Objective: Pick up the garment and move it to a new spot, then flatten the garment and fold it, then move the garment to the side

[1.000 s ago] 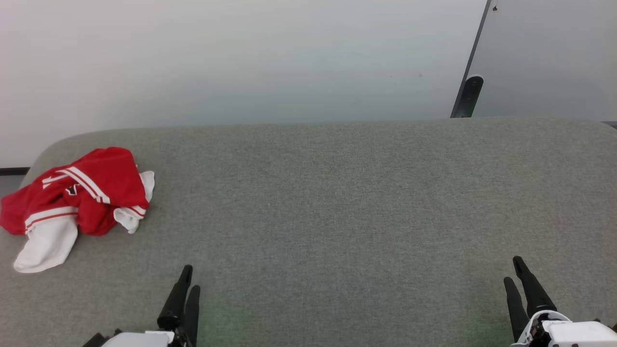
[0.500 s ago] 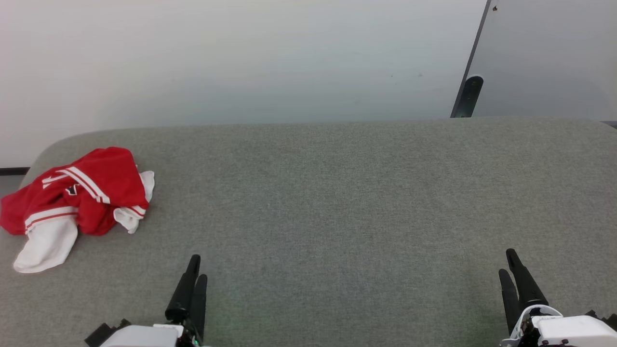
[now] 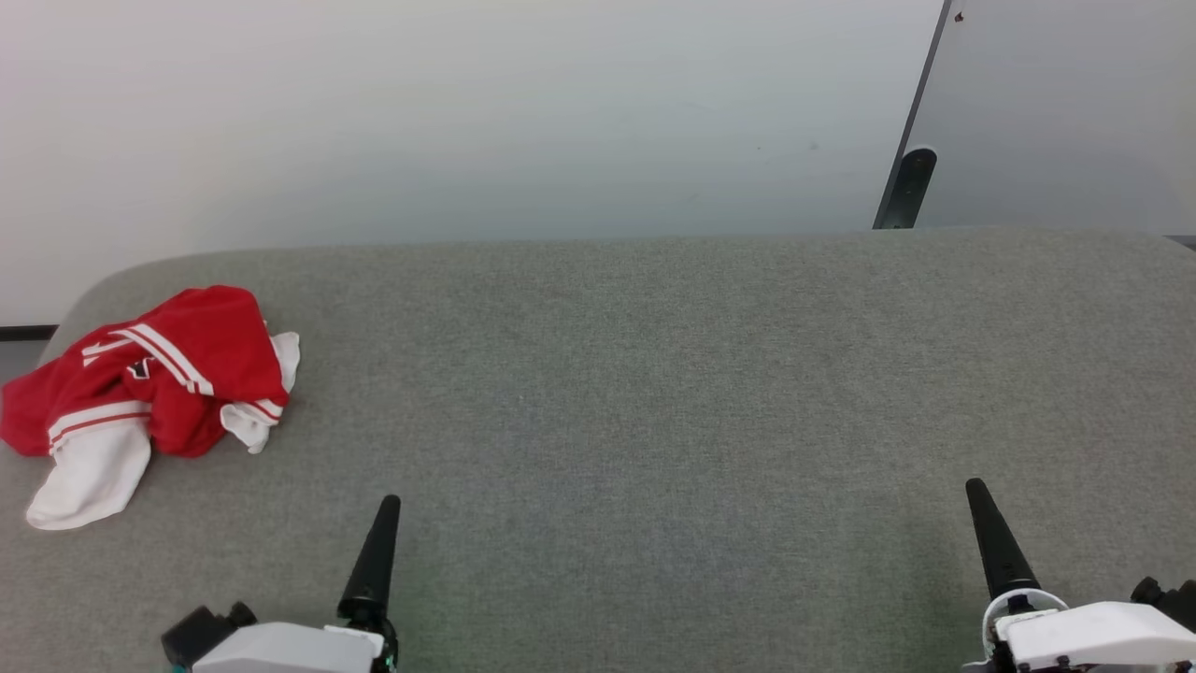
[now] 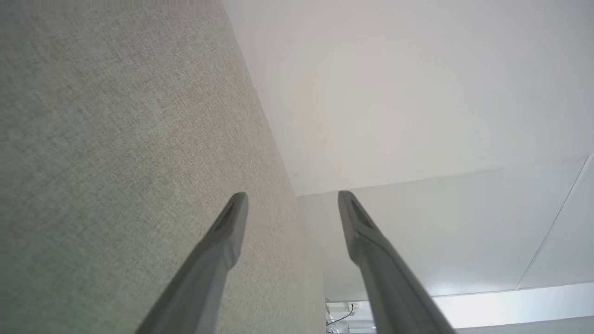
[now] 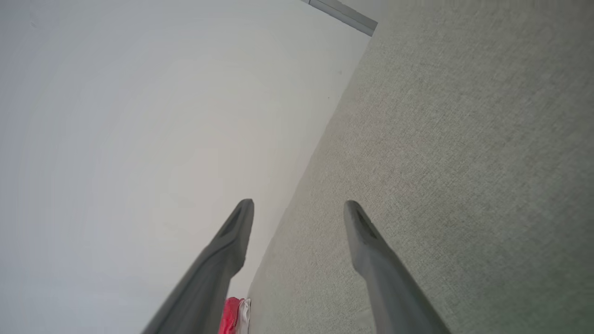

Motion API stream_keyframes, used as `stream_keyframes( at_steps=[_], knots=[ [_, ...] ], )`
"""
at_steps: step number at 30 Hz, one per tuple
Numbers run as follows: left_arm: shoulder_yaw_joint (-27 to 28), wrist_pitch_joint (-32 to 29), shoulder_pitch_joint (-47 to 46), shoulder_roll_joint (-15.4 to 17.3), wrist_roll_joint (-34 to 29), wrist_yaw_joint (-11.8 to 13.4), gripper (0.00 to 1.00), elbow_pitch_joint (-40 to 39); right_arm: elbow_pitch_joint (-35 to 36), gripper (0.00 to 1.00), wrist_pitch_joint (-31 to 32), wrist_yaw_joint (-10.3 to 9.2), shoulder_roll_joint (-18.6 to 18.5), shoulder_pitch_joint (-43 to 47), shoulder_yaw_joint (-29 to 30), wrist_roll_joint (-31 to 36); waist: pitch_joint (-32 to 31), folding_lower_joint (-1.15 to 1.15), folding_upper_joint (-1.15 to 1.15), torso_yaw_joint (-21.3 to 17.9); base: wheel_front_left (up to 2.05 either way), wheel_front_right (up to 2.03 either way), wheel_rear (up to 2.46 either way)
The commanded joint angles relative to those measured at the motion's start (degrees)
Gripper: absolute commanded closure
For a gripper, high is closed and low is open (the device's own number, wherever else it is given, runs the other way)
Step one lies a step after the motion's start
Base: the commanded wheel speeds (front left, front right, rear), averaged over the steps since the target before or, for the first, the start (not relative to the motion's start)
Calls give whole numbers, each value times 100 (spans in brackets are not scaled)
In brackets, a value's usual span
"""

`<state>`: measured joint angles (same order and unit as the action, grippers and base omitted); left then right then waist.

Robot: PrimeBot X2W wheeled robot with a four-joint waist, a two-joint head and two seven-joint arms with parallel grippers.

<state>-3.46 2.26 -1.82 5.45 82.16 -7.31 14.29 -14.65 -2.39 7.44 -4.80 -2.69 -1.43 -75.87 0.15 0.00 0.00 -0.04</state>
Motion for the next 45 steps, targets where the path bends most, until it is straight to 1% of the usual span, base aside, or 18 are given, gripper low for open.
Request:
stream_keyframes(
  at_steps=[1, 3, 7, 16, 21, 29, 45],
  knots=[
    [-62, 65, -138, 57, -256, -14, 0, -10, 89, 0, -65, 2, -10, -91, -13, 366, -1, 0, 0, 2, 0, 0, 0],
    [-115, 113, -164, 101, -581, 3, 0, 48, 102, 0, -104, 3, 5, -85, -6, 724, -3, 0, 0, 3, 0, 0, 0],
    [-77, 193, -197, 81, -1293, 49, 0, 34, 167, 0, -183, 3, 55, -63, 72, 1492, -4, 0, 0, 8, 0, 0, 0],
    [-15, 357, -146, 7, -2948, 31, 0, -207, 343, 0, -349, 3, 118, 15, 135, 3366, 4, 0, 0, 18, 0, 0, 0],
    [58, 446, -68, -60, -3617, 5, 0, -387, 415, 0, -440, 4, 157, 39, 195, 4142, 7, 0, 0, 21, 0, 0, 0],
    [73, 577, -13, -72, -4371, -21, 0, -606, 480, 0, -565, 4, 194, 65, 240, 4839, 14, 0, 0, 27, 0, 0, 0],
    [-100, 812, 24, 28, -5300, -21, 0, -858, 587, 0, -798, 5, 196, 101, 184, 5737, 13, 0, 0, 37, 0, 0, 0]
  ],
)
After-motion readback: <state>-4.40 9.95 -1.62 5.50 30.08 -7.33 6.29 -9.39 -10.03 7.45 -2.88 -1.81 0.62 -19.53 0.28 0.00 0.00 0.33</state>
